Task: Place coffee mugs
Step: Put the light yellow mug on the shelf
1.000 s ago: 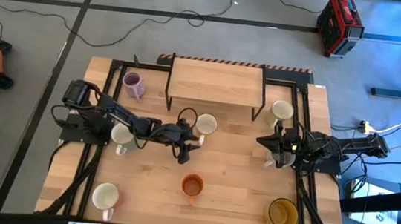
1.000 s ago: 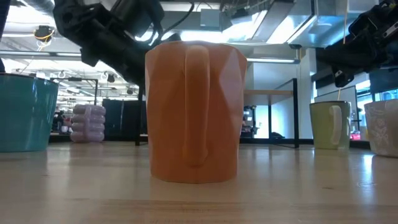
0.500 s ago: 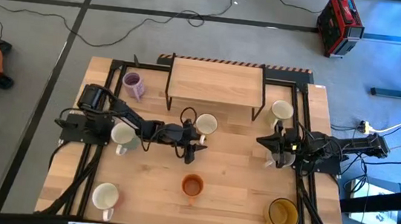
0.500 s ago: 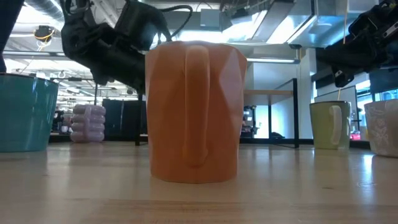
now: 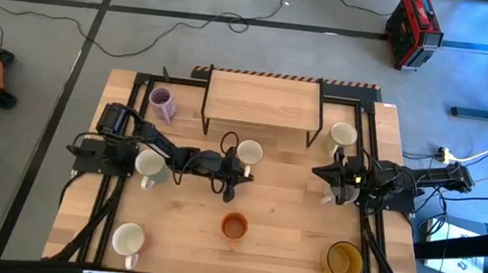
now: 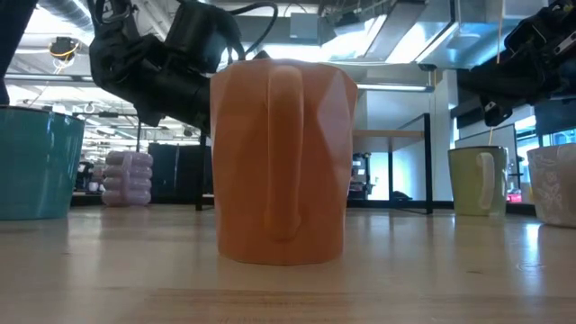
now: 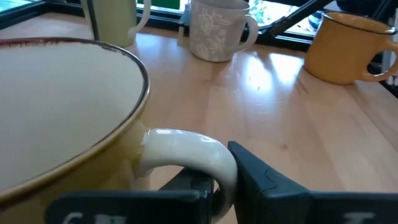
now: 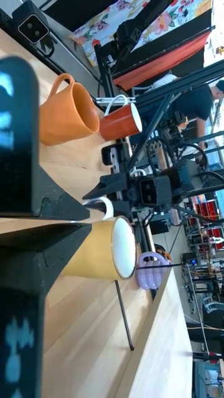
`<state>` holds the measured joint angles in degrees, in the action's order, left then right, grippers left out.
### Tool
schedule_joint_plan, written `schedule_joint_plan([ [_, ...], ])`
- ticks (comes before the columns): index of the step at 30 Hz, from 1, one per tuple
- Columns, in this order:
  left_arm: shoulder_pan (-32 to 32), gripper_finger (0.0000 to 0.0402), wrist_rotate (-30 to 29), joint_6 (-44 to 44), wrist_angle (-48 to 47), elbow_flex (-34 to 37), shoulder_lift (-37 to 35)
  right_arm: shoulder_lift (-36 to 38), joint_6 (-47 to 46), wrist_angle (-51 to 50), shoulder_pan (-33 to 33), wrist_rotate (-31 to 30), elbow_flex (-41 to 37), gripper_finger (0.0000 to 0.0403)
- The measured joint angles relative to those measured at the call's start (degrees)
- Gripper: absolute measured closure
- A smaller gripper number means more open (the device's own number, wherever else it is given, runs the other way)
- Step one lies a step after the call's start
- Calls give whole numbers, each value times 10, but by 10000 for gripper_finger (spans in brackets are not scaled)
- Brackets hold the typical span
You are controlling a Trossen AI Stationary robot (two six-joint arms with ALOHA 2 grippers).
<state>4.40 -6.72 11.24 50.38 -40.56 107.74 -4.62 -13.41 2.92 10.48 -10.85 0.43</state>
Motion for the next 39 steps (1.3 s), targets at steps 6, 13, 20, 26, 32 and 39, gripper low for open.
schedule_joint_plan([
  [6, 4, 377, 2, 3, 0, -1, -8, 0, 0, 0, 0, 0, 0, 393],
  [13, 20, 383, 18, -4, -51, -34, -63, 0, 0, 0, 0, 0, 0, 393],
  [20, 24, 383, 19, -39, -128, -75, -143, 0, 2, 0, 0, 0, 0, 393],
  [26, 13, 383, 20, -52, -196, -103, -221, 0, 2, 15, 0, -1, 0, 393],
  [32, -18, 383, 10, -41, -287, -151, -281, 0, 2, 36, 0, -2, 0, 393],
  [39, -69, 383, 7, -43, -352, -206, -322, 0, 2, 41, 0, 5, 0, 393],
])
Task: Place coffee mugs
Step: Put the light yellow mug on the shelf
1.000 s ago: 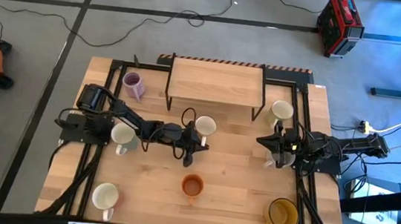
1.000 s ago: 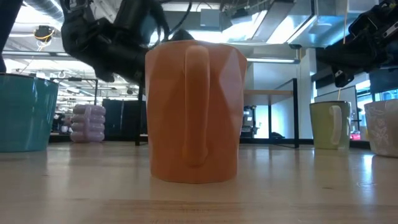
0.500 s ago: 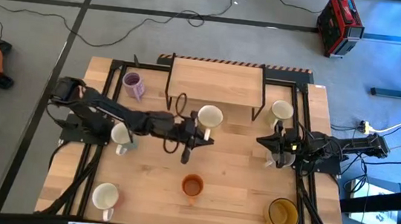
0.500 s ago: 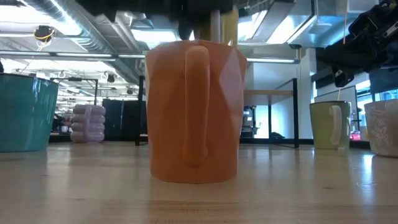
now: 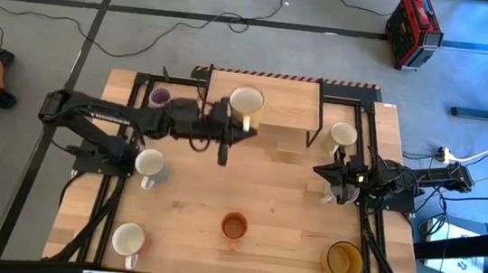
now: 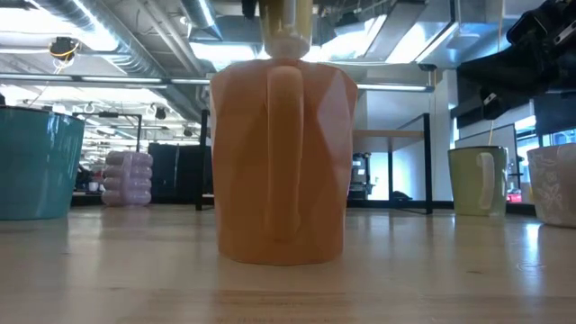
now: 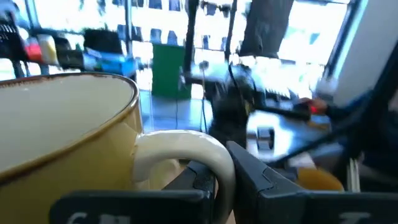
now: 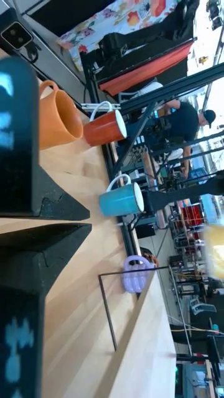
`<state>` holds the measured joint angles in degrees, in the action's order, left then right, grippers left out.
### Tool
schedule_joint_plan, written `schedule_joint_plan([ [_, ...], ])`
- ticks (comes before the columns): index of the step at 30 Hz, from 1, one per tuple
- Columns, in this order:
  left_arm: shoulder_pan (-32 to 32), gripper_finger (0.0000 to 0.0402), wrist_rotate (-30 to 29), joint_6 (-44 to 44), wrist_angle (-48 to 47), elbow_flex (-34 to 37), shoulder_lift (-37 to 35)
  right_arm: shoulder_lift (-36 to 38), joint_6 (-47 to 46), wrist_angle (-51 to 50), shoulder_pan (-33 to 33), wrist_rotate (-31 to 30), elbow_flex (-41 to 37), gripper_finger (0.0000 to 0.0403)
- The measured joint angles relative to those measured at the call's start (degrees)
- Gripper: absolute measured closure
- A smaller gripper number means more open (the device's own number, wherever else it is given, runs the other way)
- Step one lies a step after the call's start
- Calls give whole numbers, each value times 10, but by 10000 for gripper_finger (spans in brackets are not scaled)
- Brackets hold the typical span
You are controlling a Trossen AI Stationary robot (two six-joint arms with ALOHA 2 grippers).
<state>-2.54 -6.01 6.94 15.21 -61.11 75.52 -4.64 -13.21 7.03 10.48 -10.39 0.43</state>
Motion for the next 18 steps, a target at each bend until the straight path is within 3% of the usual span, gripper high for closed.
schedule_joint_plan([
  [6, -66, 383, 25, -13, -44, -3, -24, 0, 0, -2, 0, -7, 0, 393],
  [12, -155, 383, 137, -29, -63, 5, -25, 0, -9, -9, 0, -13, 0, 393],
  [18, -220, 383, 188, -56, -63, 18, -25, 0, -21, -8, 0, -22, 0, 393],
])
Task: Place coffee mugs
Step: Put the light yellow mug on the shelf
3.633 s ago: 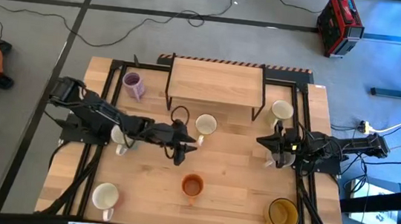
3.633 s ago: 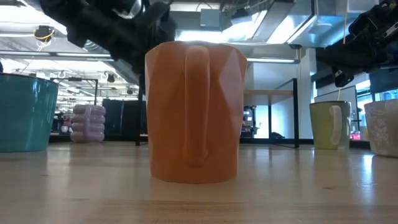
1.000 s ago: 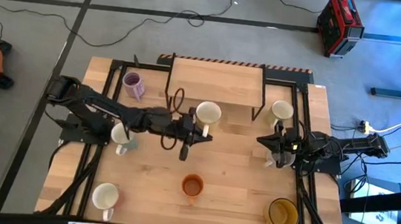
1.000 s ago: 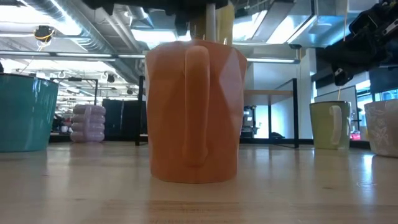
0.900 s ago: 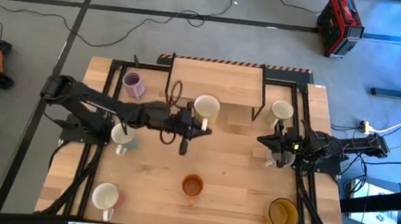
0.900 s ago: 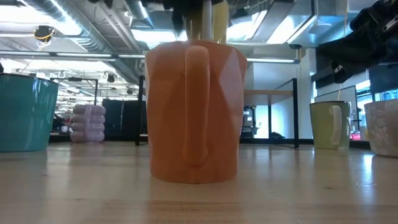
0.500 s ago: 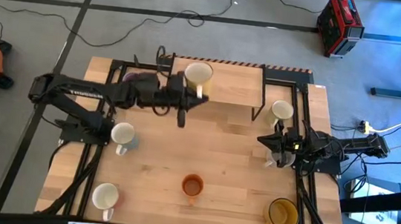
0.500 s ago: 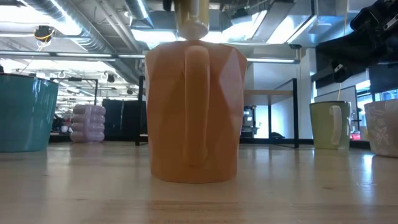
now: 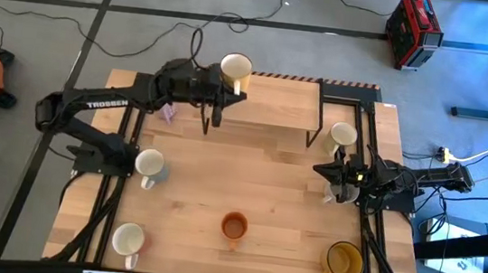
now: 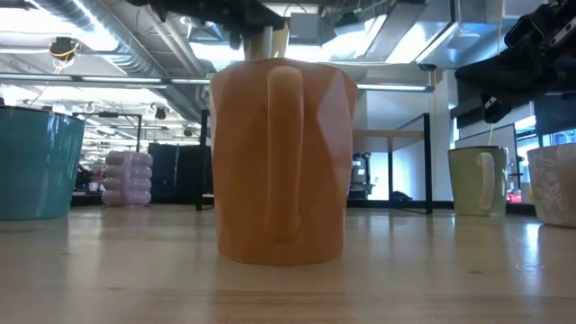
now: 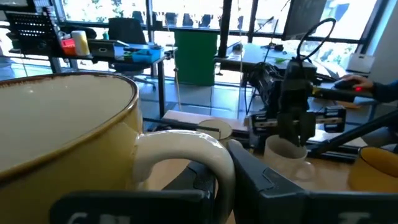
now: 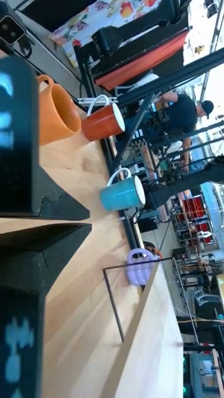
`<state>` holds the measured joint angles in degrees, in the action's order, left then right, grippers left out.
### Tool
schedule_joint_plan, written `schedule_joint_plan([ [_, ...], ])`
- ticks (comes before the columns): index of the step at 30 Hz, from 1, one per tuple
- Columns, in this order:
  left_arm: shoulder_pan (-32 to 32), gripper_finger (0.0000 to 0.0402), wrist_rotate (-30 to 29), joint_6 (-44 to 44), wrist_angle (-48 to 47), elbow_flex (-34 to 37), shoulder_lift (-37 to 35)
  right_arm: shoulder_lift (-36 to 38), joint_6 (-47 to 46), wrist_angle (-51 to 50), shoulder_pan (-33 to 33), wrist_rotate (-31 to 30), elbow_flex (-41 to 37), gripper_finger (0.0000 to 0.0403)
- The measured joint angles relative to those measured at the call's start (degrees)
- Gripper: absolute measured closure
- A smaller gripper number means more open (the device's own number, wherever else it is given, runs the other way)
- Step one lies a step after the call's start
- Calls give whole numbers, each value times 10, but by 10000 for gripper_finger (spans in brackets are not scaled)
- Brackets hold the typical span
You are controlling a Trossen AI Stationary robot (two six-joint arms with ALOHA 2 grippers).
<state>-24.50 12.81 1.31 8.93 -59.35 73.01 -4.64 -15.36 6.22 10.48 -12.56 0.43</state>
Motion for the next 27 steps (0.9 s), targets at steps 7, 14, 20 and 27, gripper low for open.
schedule_joint_plan([
  [7, -45, 383, 46, -17, 31, 43, 0, 0, 0, 1, 0, 0, 0, 393],
  [14, -92, 383, 79, -4, 89, 108, 1, 0, 0, 0, 0, 1, 0, 393],
  [20, -125, 383, 116, -2, 117, 131, 8, 0, -3, -1, 0, 0, 0, 393],
  [27, -158, 383, 143, -5, 168, 131, 54, 0, -24, -3, 0, 1, 0, 393],
])
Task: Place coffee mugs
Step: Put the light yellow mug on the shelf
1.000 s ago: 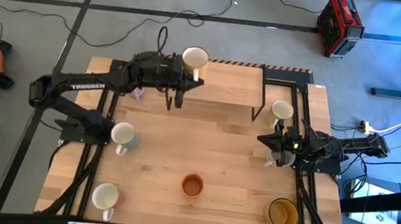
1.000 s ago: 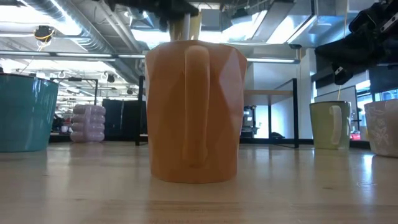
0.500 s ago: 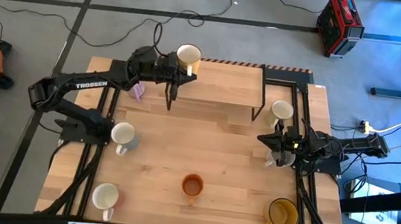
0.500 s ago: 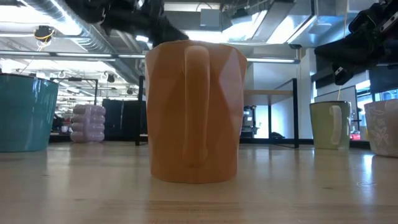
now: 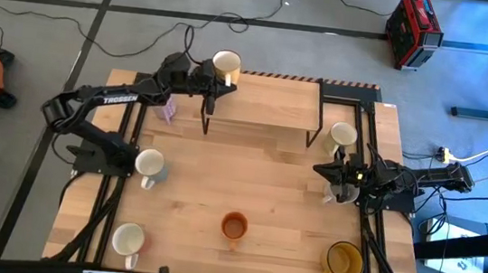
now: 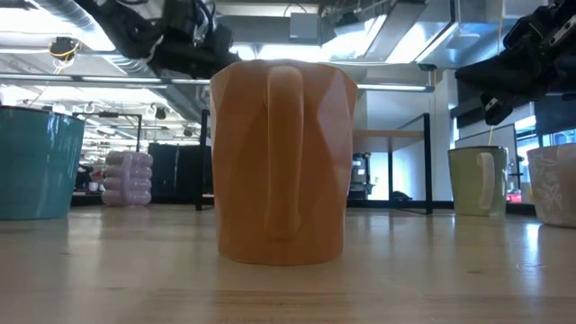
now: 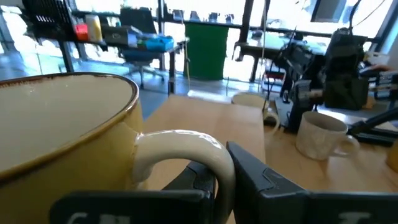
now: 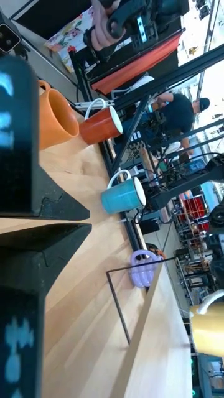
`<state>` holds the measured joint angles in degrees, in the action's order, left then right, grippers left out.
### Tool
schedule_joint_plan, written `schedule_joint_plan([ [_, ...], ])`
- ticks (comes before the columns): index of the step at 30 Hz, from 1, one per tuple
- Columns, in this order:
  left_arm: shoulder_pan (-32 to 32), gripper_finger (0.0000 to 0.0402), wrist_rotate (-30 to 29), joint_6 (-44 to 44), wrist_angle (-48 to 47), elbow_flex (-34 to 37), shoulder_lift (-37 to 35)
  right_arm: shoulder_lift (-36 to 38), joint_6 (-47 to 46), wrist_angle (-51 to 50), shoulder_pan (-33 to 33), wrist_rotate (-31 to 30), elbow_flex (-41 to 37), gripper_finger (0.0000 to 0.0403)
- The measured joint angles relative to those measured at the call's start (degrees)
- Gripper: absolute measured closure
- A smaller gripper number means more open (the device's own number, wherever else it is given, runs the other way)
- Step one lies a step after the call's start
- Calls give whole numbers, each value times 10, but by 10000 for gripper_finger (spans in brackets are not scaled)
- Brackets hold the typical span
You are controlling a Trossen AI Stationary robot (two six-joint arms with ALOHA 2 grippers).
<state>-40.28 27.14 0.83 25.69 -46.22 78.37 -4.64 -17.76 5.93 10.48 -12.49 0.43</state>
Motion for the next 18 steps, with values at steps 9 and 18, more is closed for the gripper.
schedule_joint_plan([
  [9, -44, 383, 32, -14, 8, 0, 11, 0, 0, 0, 0, 0, 0, 393],
  [18, -52, 383, 79, -18, 35, 0, 52, 0, -14, -1, 0, 0, 0, 393],
])
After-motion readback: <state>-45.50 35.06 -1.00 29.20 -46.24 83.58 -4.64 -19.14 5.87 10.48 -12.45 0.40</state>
